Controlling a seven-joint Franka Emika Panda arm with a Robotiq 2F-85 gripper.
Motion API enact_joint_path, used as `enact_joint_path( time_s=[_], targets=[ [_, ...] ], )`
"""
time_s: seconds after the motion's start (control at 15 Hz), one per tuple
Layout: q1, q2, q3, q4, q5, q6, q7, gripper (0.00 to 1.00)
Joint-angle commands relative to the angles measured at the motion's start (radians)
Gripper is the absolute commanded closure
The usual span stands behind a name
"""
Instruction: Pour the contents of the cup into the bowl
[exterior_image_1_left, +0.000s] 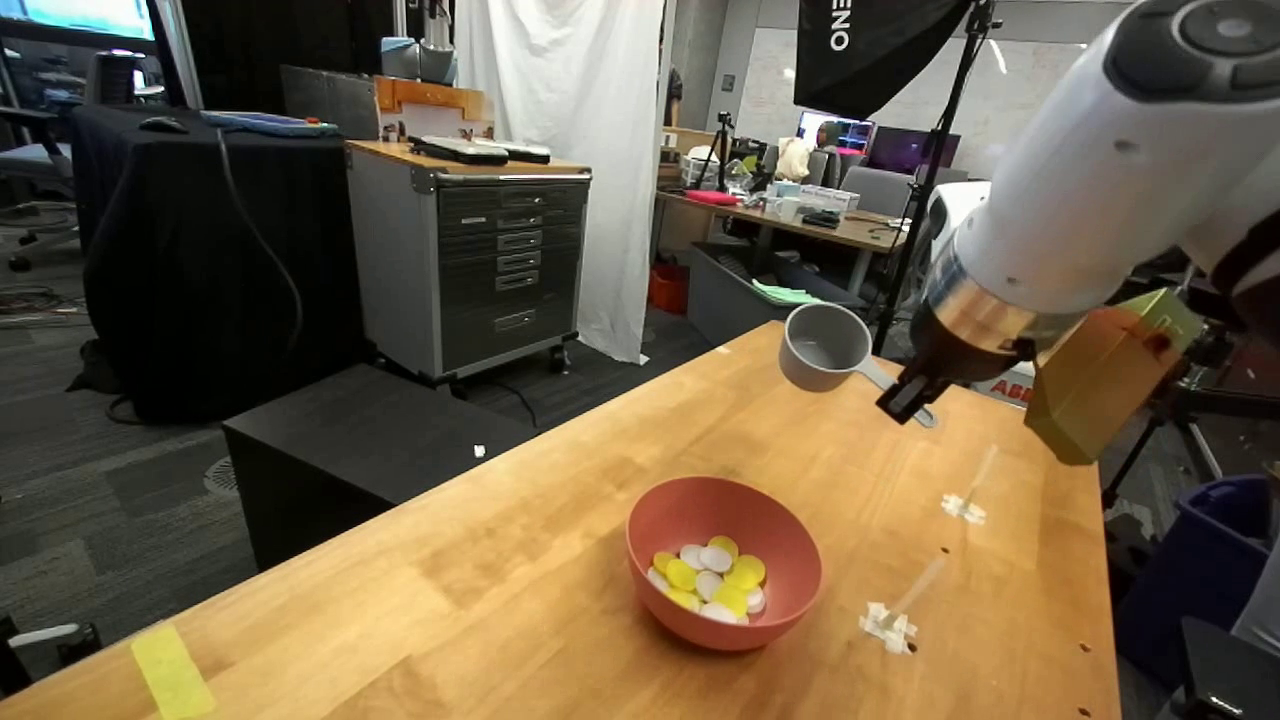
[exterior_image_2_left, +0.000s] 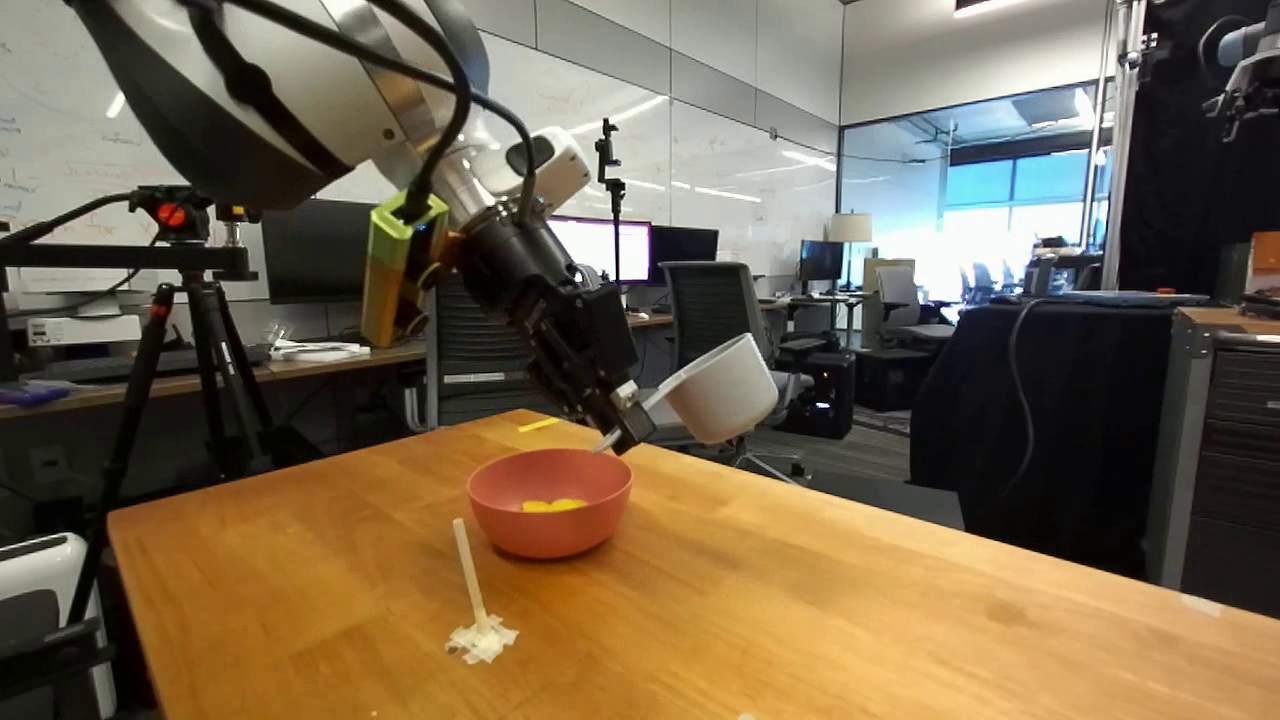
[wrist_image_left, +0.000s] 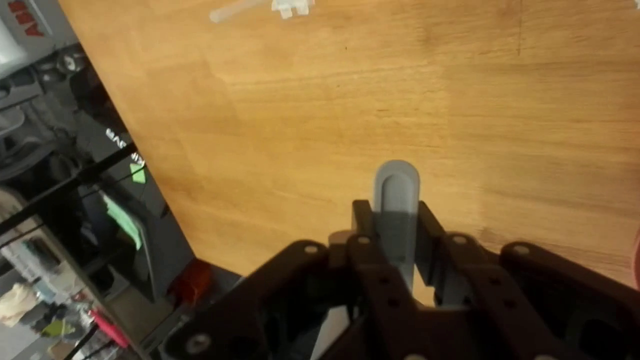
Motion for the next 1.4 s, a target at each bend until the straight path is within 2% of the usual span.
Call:
enact_joint_path(
  time_s=[0.0, 0.07, 0.13, 0.2, 0.27, 0.33, 0.47, 0.53, 0.87, 1.33],
  targets=[
    [-0.029, -0.036, -0.066, -0.022, 0.275, 0.093, -0.272, 0.88],
    [-0.073, -0.020, -0.044, -0.020, 0.354, 0.125, -0.350, 0.88],
    [-0.079, -0.008, -0.044, -0.020, 0.432, 0.147, -0.427, 0.88],
    [-0.051, 0.004, -0.075, -0.020, 0.522, 0.166, -0.503, 0.88],
    [-0.055, 0.019, -0.075, -0.023, 0.608, 0.188, -0.580, 0.88],
    [-0.108, 0.026, -0.021, -0.023, 0.691, 0.202, -0.655, 0.88],
    [-0.104, 0.021, -0.016, -0.007, 0.860, 0.188, -0.801, 0.88],
    [-0.053, 0.016, -0.064, -0.003, 0.924, 0.185, -0.863, 0.88],
    [-0.029, 0.016, -0.063, -0.003, 1.083, 0.223, -1.021, 0.88],
    [-0.010, 0.047, -0.068, -0.016, 1.124, 0.234, -1.091, 0.88]
  ],
)
